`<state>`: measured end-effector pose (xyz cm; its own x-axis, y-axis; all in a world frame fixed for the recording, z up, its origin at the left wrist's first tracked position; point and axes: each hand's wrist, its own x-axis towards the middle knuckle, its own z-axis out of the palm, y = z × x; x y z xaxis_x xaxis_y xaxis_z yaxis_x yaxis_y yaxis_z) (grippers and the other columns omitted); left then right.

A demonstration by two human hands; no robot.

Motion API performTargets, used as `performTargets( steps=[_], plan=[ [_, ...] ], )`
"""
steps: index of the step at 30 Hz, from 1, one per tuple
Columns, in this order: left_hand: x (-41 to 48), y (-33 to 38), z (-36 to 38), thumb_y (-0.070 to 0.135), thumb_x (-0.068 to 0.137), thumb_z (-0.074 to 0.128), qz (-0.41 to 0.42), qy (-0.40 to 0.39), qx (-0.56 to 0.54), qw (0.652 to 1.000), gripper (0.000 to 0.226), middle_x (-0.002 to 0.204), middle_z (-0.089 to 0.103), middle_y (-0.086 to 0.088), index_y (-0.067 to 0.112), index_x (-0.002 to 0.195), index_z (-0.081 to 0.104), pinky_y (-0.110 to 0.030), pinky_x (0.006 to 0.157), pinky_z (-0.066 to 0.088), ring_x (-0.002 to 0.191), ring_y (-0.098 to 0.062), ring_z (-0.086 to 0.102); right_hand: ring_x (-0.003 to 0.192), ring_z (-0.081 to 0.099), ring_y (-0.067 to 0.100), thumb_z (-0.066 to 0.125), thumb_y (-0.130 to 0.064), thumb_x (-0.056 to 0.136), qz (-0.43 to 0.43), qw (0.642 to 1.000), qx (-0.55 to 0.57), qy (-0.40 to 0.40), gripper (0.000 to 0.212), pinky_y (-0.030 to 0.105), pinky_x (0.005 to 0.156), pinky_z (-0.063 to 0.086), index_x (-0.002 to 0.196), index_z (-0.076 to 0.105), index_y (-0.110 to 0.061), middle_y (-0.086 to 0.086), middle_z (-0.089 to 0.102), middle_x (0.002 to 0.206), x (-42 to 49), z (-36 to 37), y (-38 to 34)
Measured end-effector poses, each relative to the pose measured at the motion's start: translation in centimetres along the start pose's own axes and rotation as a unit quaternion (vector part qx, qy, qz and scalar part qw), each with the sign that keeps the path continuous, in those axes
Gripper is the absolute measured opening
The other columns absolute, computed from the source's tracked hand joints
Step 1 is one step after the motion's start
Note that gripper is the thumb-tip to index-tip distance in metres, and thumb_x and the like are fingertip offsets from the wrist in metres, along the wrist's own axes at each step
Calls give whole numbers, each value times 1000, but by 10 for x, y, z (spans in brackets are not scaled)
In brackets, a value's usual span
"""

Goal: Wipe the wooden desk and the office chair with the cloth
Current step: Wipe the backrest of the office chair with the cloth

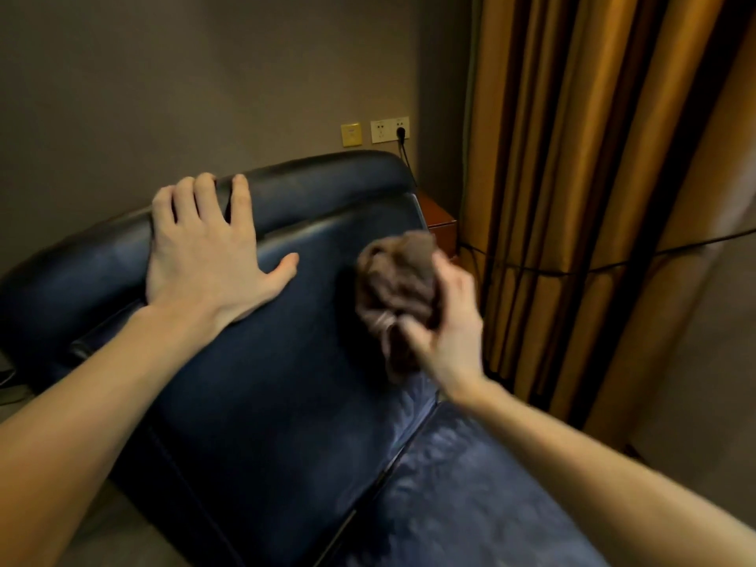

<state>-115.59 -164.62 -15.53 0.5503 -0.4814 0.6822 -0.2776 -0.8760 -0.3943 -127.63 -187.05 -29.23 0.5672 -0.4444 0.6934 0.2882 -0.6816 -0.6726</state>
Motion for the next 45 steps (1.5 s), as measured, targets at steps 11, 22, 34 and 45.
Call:
performTargets(
  steps=[11,22,34,45],
  plan=[
    [4,-3,17,79,80,34,-4,16,-6,1000,106,134,42,-38,-3,146,37,-57,101,32,119,-49,42,130,43,31,58,-56,78,128,982,-126,-55,82,44,106,41,151,39,-23,7,42,148,59,20,69],
    [8,1,21,78,79,37,-21,21,-18,999,105,135,40,-41,-2,146,36,-58,104,31,122,-50,41,93,63,25,69,-36,66,24,988,65,-137,47,45,83,53,110,62,-21,-2,62,102,-104,87,-11],
    [0,6,3,80,84,43,-11,11,-8,1000,105,140,39,-38,0,152,33,-57,108,30,125,-48,39,136,51,9,71,-24,80,74,992,87,44,75,30,117,38,150,44,-27,-5,55,145,28,-52,2],
    [6,2,25,77,85,42,-8,40,-32,999,101,134,39,-43,-4,146,34,-60,104,32,120,-52,41,130,45,28,64,-62,70,155,978,-123,-59,90,49,109,41,149,40,-27,2,46,145,35,36,74]
  ],
)
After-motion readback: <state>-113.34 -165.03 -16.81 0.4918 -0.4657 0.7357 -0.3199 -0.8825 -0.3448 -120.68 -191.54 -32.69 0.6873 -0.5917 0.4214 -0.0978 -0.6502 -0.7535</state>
